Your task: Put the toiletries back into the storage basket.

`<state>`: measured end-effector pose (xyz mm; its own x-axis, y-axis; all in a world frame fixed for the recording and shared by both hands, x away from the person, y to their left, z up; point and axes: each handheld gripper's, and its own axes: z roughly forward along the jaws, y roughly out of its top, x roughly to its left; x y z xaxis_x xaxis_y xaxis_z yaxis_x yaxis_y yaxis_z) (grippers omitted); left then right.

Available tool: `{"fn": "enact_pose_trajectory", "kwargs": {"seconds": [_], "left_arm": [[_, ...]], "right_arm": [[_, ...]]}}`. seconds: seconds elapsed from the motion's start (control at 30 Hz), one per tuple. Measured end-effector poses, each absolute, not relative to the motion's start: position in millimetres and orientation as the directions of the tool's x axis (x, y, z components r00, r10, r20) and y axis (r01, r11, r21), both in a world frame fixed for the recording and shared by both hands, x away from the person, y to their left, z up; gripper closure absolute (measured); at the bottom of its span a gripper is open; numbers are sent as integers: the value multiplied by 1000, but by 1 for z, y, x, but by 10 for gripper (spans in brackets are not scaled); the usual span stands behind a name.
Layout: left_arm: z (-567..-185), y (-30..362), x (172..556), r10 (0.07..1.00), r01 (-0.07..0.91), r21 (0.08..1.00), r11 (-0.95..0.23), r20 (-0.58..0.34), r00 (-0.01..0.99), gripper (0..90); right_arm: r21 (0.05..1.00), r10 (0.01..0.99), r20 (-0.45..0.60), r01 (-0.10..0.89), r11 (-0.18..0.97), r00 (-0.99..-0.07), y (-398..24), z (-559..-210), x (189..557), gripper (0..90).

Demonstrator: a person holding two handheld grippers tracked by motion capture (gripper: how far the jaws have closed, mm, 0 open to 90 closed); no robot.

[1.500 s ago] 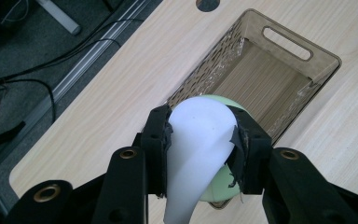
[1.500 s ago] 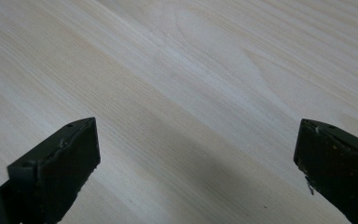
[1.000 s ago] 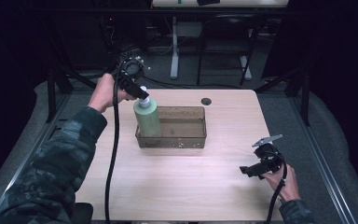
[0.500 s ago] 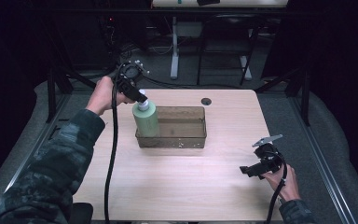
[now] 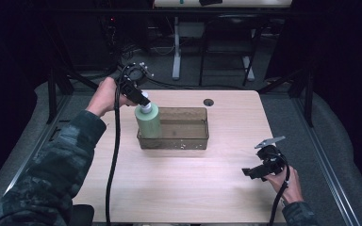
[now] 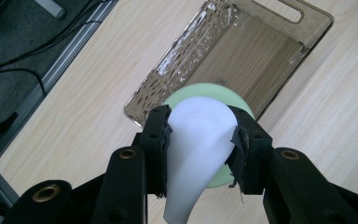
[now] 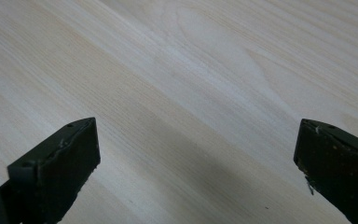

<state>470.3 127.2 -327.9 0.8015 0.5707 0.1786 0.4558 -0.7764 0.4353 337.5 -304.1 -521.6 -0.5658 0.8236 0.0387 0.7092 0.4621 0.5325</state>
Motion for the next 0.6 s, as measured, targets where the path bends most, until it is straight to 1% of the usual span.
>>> {"fn": "enact_pose_trajectory", "kwargs": {"seconds": [0.1,0.27,0.47,0.5,0.6], "left_arm": [[-327,125,470,556,444,422,-790,188,810,628],[-325,126,474,553,453,405,-794,175,814,628],[-328,128,475,572,464,431,-773,160,804,621],[-328,129,476,578,468,441,-766,154,801,610],[-331,131,478,598,485,447,-752,152,787,532]], "right_arm": [[539,828,46,711,451,-559,-304,-520,337,0],[536,826,46,712,454,-561,-305,-521,338,0],[542,825,42,706,456,-564,-304,-520,337,0],[542,825,42,706,455,-564,-304,-520,337,0],[545,827,50,709,447,-560,-304,-520,337,0]]}}
